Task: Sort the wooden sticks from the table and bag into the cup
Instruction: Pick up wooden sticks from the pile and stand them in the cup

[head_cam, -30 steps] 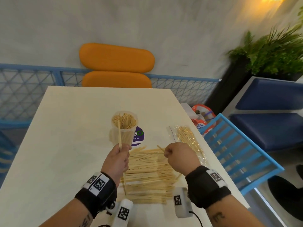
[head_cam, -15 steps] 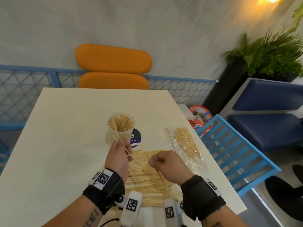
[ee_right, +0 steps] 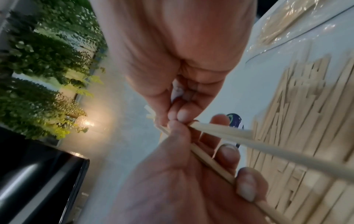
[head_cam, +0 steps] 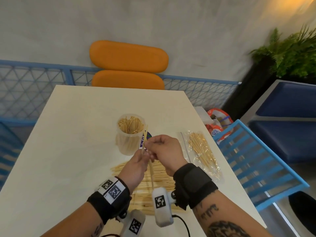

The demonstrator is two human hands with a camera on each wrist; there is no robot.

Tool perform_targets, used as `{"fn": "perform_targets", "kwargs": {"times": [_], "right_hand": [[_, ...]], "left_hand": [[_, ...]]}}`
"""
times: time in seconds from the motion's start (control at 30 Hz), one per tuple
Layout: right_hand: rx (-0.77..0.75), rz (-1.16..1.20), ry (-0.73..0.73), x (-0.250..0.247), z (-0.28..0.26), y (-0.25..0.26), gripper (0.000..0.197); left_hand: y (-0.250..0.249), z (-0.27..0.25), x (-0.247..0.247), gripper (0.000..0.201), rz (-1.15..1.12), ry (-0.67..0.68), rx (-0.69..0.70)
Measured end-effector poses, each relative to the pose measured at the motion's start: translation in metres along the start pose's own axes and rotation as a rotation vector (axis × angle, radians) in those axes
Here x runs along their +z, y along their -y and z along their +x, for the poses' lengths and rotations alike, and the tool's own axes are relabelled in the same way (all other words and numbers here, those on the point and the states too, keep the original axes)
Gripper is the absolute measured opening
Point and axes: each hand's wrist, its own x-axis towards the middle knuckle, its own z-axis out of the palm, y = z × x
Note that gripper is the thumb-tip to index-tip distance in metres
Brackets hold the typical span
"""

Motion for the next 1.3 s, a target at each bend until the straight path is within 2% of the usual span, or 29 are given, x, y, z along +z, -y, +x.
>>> {"fn": "perform_targets", "kwargs": {"times": [0.13,0.2,0.23,0.3,0.4,0.47,0.57,0.73,0.8,0.93,1.03,1.13,1.3], "right_hand": [[-0.005,-0.021,0.064,0.001,0.001,-0.002,0.018],[-0.006,-0.095,0.100,-0.004,0.005,-0.004,0.016],[-0.016,-0.181,0.095,-0.008,0.008,-0.007,0.012],[-0.067,-0.528,0.067,-0.017,0.015,-0.018,0.008],[-0.043,-1.118,0.216,-0.021,0.016,-0.046,0.018],[-0.033,-1.308,0.257,-0.019,0.011,-0.064,0.026],[-0.123,-1.426,0.210,-0.017,0.005,-0.073,0.018],[-0.135,-1.410,0.201,-0.021,0.000,-0.069,0.018],[-0.105,-1.316,0.145,-0.031,0.000,-0.061,0.016],[-0.115,-0.775,-0.004,-0.042,-0.009,-0.036,0.007],[-0.117,-0.456,0.021,-0.019,-0.031,-0.025,0.009],[-0.195,-0.458,-0.001,0.002,-0.044,-0.031,0.006],[-0.254,-0.439,-0.006,-0.002,-0.055,-0.026,0.006]], "left_hand": [[0.005,0.001,-0.011,0.022,-0.002,0.049,0.004],[0.010,0.003,-0.021,0.023,0.025,0.018,0.015],[0.011,0.004,-0.026,0.024,0.020,-0.014,0.022],[0.016,0.005,-0.035,0.024,-0.054,-0.107,0.026],[0.023,0.003,-0.046,0.021,-0.177,-0.206,-0.005],[0.024,0.000,-0.049,0.024,-0.254,-0.237,-0.032],[0.027,-0.005,-0.052,0.026,-0.328,-0.252,-0.069],[0.029,-0.009,-0.057,0.026,-0.327,-0.266,-0.068],[0.027,-0.010,-0.059,0.026,-0.336,-0.281,-0.069],[0.017,-0.011,-0.048,0.024,-0.370,-0.257,-0.089],[0.005,-0.010,-0.024,0.019,-0.363,-0.169,-0.123],[-0.006,-0.010,-0.005,0.024,-0.331,-0.099,-0.124],[-0.013,-0.010,-0.004,0.030,-0.264,-0.098,-0.080]]}}
